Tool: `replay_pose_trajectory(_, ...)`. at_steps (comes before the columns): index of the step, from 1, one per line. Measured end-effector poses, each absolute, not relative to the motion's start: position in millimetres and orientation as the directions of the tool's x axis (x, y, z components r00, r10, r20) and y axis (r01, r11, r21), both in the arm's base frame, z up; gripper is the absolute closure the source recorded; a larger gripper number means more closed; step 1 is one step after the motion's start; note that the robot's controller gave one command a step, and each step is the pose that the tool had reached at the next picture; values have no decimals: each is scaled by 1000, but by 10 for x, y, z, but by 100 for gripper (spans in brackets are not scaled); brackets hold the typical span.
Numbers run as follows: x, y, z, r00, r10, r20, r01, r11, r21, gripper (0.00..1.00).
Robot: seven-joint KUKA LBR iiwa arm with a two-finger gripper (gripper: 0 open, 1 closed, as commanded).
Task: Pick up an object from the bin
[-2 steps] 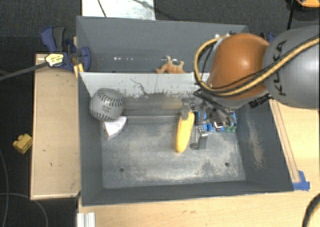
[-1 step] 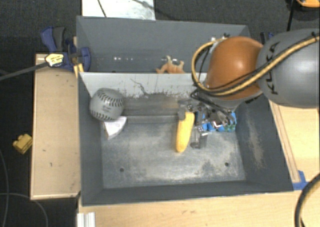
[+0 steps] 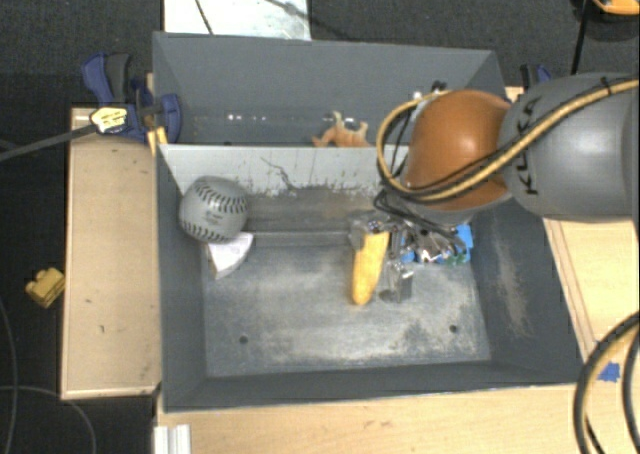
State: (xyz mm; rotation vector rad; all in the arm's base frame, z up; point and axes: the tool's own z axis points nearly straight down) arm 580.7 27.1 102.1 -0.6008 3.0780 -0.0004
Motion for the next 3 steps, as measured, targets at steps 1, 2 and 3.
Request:
replay_pose_trajectory(1,5801,192,705,-752,-659,0,-659,752,3,100)
replay_pose_trajectory(2,5801,193,706,-756,-654,1,-654,756,4,100)
replay_pose_trajectory(3,5800,194,706,-759,-651,1,-651,759,4,100)
